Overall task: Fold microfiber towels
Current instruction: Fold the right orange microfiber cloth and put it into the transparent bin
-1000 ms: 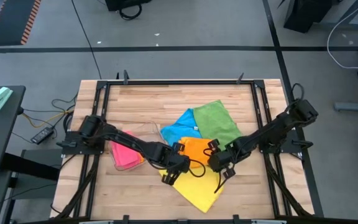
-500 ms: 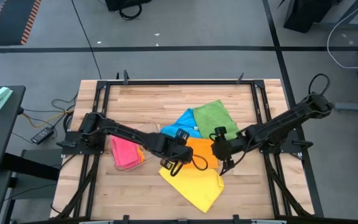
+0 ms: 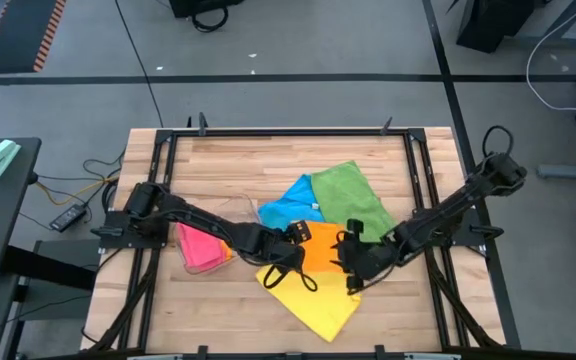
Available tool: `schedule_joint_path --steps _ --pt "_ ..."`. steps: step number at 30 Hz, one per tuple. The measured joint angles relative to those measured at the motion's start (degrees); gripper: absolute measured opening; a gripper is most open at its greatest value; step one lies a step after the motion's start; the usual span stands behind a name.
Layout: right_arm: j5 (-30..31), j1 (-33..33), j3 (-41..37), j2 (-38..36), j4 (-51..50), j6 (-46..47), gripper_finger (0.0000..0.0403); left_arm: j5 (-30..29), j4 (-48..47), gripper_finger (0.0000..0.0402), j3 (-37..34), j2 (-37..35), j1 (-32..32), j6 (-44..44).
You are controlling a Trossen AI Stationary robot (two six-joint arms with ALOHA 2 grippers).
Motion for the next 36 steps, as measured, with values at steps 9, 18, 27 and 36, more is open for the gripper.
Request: schedule_joint_path --steps 9,18,27,36 --pt "10.7 6.6 0.1 5.3 6.1 2.2 0.0179 3.9 -0.4 0.0219 -0.2 0.4 -3.6 2.2" --pt "13.6 4.9 3.6 10.7 11.4 -3.6 0.0179 3.3 -0.2 0.0176 -0.2 -3.7 -2.7 -3.5" --pt "16.4 2.8 12.8 20.2 11.3 -12.4 0.0179 8.6 -4.9 0.0152 -0.2 -14.0 -1.6 -16.4" --pt "17.7 0.5 24.6 34.4 11.0 -20.3 0.0179 10.4 -11.1 0.0126 -0.2 -19.3 -3.9 -24.7"
